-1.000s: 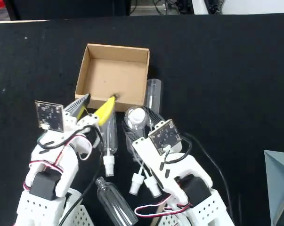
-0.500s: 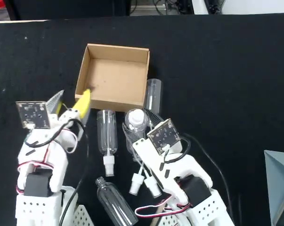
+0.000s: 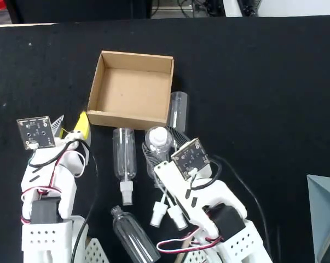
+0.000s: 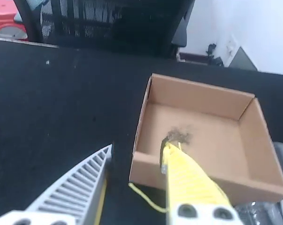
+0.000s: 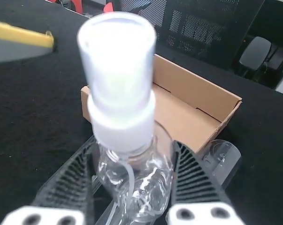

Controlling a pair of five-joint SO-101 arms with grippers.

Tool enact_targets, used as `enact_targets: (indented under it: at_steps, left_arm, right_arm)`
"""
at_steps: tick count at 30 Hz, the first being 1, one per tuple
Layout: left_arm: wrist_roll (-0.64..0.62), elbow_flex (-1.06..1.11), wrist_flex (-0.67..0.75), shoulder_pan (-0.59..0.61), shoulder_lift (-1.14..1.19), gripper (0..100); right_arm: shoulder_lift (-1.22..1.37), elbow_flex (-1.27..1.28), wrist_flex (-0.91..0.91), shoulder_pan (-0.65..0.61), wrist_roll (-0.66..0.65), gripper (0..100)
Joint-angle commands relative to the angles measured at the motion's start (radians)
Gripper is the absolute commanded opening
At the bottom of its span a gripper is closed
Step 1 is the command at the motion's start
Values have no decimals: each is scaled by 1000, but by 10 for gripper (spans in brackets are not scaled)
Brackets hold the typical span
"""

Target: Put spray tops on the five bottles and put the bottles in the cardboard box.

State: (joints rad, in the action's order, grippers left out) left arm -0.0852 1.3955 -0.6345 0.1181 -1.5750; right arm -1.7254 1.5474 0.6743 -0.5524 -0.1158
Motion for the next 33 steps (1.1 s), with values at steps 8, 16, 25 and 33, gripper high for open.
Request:
enact_targets:
  at_steps: [8,16,25,33]
  left_arm:
    - [8,85,-3,12,-14,28]
    - [0,143,6,27,-14,31]
    - [-2,74,25,122,-3,33]
    - [-2,114,-12,122,-12,33]
  right_arm:
    - [-21,-7,9,-5,-2,70]
    - [-12,-8,9,-6,-3,70]
    - [-12,-10,9,-6,-31,70]
    - [-8,-87,61,-6,-35,70]
